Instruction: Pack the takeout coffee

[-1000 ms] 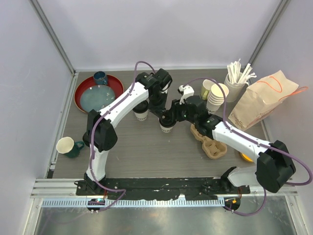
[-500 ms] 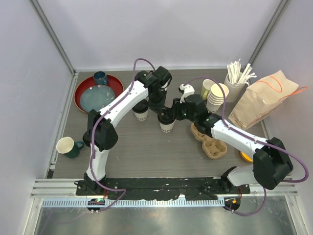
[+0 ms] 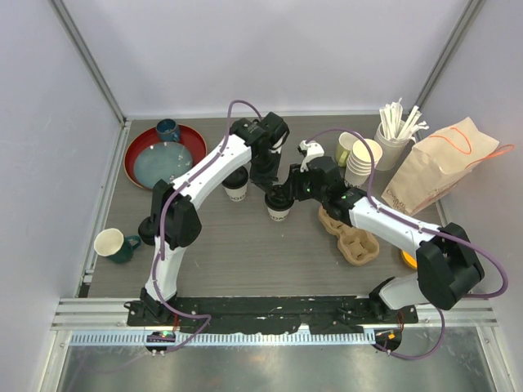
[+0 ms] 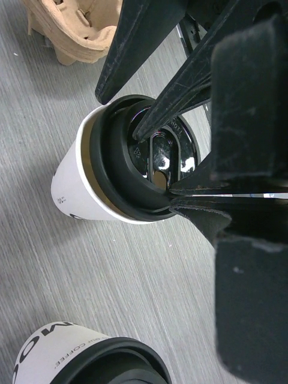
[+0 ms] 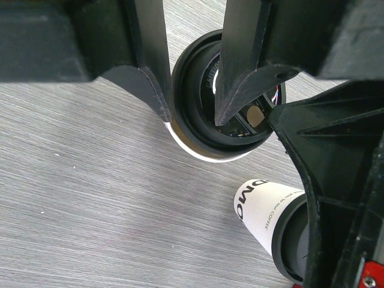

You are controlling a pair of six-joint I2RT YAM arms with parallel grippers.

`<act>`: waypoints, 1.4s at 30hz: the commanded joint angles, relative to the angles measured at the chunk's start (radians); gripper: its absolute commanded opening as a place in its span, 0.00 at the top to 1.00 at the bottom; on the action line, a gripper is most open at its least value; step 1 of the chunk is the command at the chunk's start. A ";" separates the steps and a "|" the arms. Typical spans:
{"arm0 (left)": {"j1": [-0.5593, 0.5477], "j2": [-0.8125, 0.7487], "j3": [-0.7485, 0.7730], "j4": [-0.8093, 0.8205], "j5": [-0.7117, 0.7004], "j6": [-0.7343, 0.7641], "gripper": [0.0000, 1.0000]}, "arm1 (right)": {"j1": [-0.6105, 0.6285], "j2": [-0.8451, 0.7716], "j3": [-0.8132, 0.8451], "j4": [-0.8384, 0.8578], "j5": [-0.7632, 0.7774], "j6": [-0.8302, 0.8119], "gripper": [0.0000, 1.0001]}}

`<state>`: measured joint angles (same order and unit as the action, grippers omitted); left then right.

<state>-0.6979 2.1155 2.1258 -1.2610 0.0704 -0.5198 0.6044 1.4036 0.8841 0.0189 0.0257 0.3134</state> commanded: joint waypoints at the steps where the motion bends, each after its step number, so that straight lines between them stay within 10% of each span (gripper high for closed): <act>1: 0.003 0.003 0.048 0.009 0.040 0.007 1.00 | -0.002 -0.017 0.047 0.003 0.014 -0.004 0.60; 42: 0.021 -0.035 0.039 0.005 -0.034 0.044 1.00 | -0.003 0.037 0.003 0.145 -0.046 -0.033 0.63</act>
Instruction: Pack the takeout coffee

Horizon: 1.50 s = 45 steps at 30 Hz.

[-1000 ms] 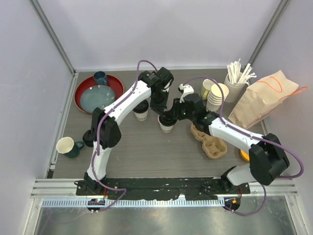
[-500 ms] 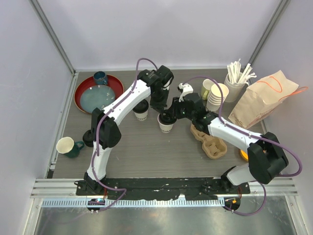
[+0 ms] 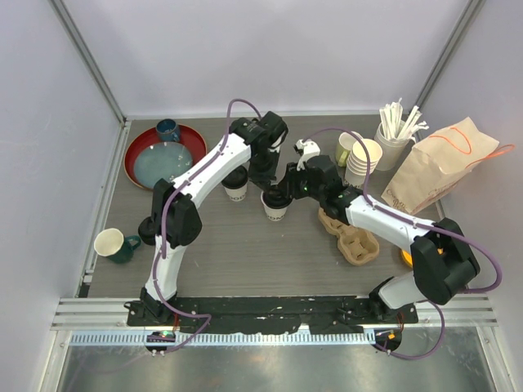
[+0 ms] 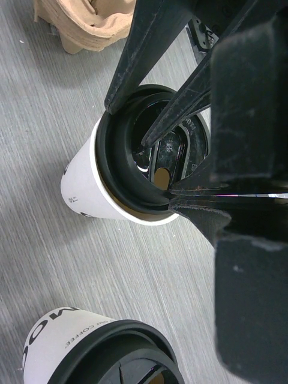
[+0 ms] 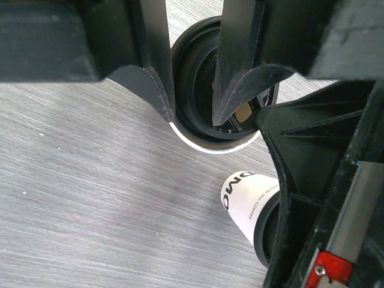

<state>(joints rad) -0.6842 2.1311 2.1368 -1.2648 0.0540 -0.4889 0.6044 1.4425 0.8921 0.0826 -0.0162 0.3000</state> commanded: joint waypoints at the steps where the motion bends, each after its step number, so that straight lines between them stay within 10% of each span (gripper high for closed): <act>1: 0.008 -0.054 0.029 0.008 -0.014 0.013 1.00 | -0.002 -0.005 -0.010 0.091 -0.004 -0.019 0.63; 45: -0.041 -0.025 0.055 -0.011 -0.114 0.134 1.00 | -0.002 -0.097 -0.099 0.166 -0.021 -0.078 0.55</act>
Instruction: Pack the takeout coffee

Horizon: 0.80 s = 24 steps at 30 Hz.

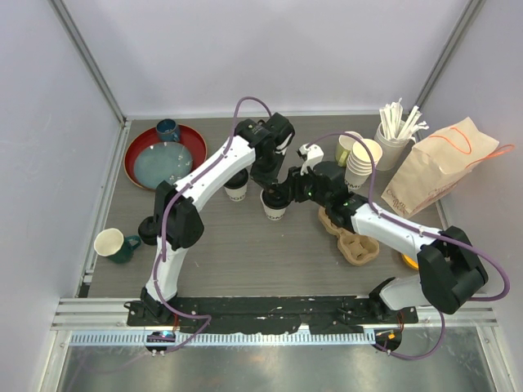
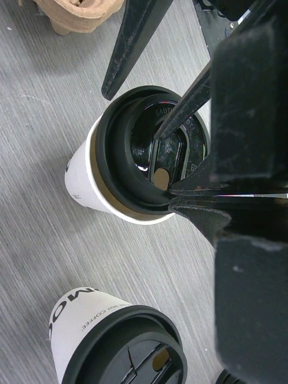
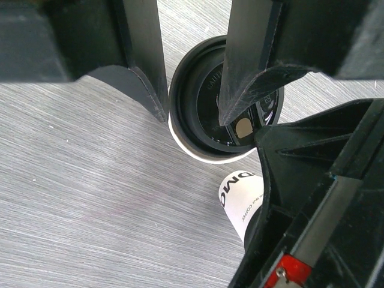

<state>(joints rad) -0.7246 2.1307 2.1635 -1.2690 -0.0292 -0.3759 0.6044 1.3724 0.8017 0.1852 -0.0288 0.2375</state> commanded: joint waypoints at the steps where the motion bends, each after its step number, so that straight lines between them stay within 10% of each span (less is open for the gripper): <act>1: -0.002 -0.028 0.032 -0.007 -0.050 0.025 1.00 | -0.002 -0.027 -0.012 0.065 -0.013 -0.017 0.55; 24: -0.019 -0.025 0.036 0.003 -0.052 0.022 1.00 | -0.003 -0.044 -0.041 0.088 -0.020 -0.015 0.56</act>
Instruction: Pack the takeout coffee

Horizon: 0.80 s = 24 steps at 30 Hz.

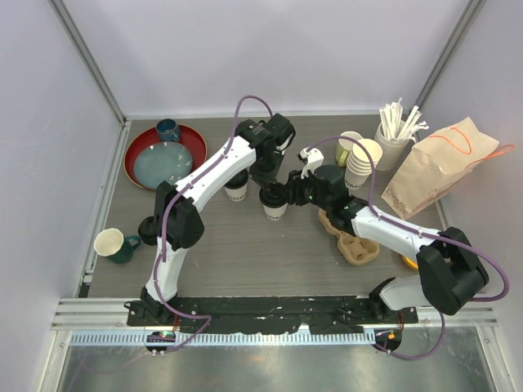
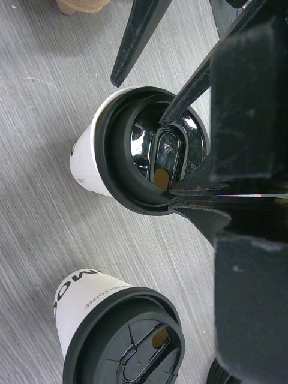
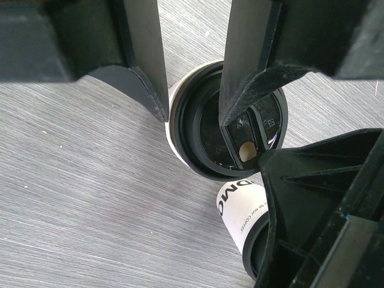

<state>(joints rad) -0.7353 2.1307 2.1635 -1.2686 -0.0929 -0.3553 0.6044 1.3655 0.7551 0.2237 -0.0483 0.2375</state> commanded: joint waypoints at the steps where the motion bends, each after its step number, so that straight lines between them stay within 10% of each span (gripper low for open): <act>1: -0.009 -0.022 0.039 0.003 0.022 0.001 1.00 | -0.002 -0.036 0.006 0.051 -0.004 -0.012 0.56; 24: -0.007 0.018 0.035 -0.006 0.022 0.019 1.00 | -0.002 0.003 0.026 0.029 -0.016 -0.010 0.56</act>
<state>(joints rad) -0.7441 2.1349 2.1765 -1.2736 -0.0784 -0.3534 0.6044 1.3655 0.7551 0.2234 -0.0513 0.2375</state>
